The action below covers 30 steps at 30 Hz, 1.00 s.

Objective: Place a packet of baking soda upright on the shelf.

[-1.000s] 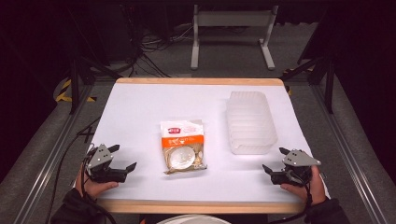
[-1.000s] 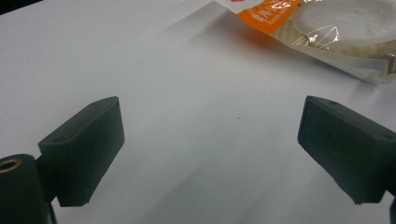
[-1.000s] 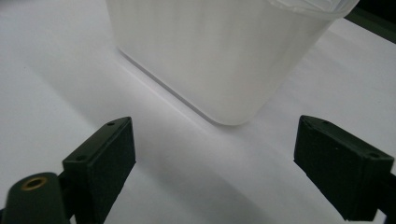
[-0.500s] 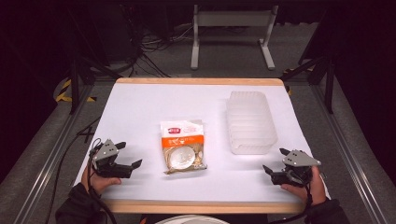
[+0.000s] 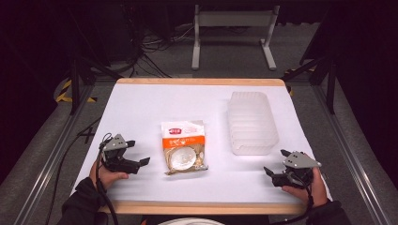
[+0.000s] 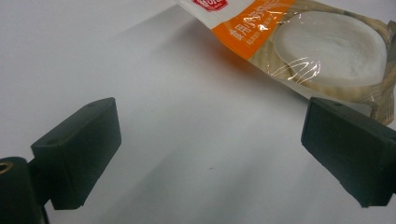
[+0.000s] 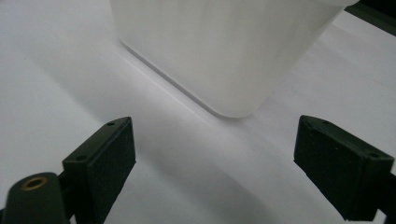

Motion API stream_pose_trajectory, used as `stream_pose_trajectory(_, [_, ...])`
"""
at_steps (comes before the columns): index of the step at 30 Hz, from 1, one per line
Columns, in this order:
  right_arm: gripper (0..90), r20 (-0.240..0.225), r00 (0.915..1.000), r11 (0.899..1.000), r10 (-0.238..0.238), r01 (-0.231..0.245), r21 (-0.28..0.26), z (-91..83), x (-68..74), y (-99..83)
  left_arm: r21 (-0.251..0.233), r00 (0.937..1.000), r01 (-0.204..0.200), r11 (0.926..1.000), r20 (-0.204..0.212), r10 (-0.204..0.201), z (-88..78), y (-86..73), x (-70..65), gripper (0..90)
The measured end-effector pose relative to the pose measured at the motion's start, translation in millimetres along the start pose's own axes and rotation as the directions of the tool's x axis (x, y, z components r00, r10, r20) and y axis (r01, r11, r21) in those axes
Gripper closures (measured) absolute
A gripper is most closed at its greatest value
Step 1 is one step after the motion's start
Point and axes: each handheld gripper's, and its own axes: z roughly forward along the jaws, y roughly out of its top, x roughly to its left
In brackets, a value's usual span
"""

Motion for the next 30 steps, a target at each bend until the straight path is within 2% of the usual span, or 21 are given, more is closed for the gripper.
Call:
stream_pose_trajectory(6, [13.3,-0.002,1.0,1.0,0.005,-0.005,-0.005,-0.4,0.0,0.4,0.006,0.9988,0.022,0.9997,0.043,-0.022,9.2,8.5,0.4,5.8])
stream_pose_trajectory(8, [13.2,-0.004,1.0,1.0,0.003,-0.003,-0.002,-0.3,0.5,0.6,0.009,0.9972,0.024,0.9997,0.071,-0.025,15.4,13.4,-1.2,5.9])
stream_pose_trajectory(9, [13.3,-0.004,1.0,1.0,0.004,-0.004,-0.003,-0.2,0.5,0.8,0.015,0.9978,0.018,0.9997,0.064,-0.019,17.3,14.7,-1.7,6.0])
stream_pose_trajectory(13, [13.2,-0.006,1.0,1.0,-0.004,0.004,-0.002,0.8,0.5,1.1,0.017,0.996,0.027,0.9995,0.085,-0.028,24.1,19.7,-2.7,6.6])
stream_pose_trajectory(14, [13.3,-0.006,1.0,1.0,-0.004,0.004,0.0,0.9,0.7,1.1,0.019,0.9962,0.018,0.9997,0.085,-0.019,26.3,21.2,-2.3,7.1])
stream_pose_trajectory(16, [13.2,-0.008,0.9999,1.0,-0.009,0.009,-0.002,1.4,0.6,1.4,0.033,0.995,0.017,0.9993,0.098,-0.02,32.3,23.6,-1.4,7.6])
stream_pose_trajectory(17, [13.3,-0.01,0.9999,1.0,-0.013,0.013,-0.001,1.6,0.7,1.7,0.05,0.9939,0.038,0.998,0.102,-0.043,37.8,26.4,-0.8,8.0])
stream_pose_trajectory(20, [13.3,-0.013,0.9998,1.0,-0.016,0.016,-0.003,2.6,0.9,2.6,0.046,0.9914,0.05,0.9977,0.119,-0.055,44.4,31.8,3.6,9.1])
stream_pose_trajectory(21, [13.3,-0.014,0.9997,1.0,-0.022,0.022,-0.005,3.5,0.8,3.3,0.06,0.9911,0.057,0.9966,0.117,-0.064,47.1,33.7,4.6,9.4])
stream_pose_trajectory(23, [13.2,-0.017,0.9996,1.0,-0.023,0.023,-0.005,5.1,1.2,4.6,0.06,0.9911,0.049,0.997,0.121,-0.056,53.2,35.3,6.3,9.6])
stream_pose_trajectory(25, [13.1,-0.026,0.9992,1.0,-0.03,0.03,0.001,8.0,2.2,5.9,0.106,0.9901,0.048,0.9932,0.126,-0.061,63.4,35.5,5.3,10.3])
stream_pose_trajectory(27, [13.1,-0.026,0.9991,0.999,-0.034,0.034,0.002,8.9,2.6,6.0,0.119,0.9905,0.041,0.9921,0.125,-0.056,67.7,36.1,5.1,8.6])
stream_pose_trajectory(28, [13.2,-0.03,0.9989,0.999,-0.037,0.037,0.005,9.1,3.1,5.7,0.114,0.9898,0.032,0.9929,0.134,-0.047,69.6,38.1,4.2,10.3])
stream_pose_trajectory(29, [13.1,-0.03,0.9989,0.999,-0.036,0.036,0.005,8.7,3.4,5.5,0.106,0.9839,0.066,0.9922,0.159,-0.082,71.6,43.0,6.2,10.3])
stream_pose_trajectory(30, [13.1,-0.028,0.999,0.999,-0.033,0.033,0.004,7.7,3.7,5.1,0.101,0.9823,0.072,0.9923,0.165,-0.088,72.3,45.5,6.8,11.1])
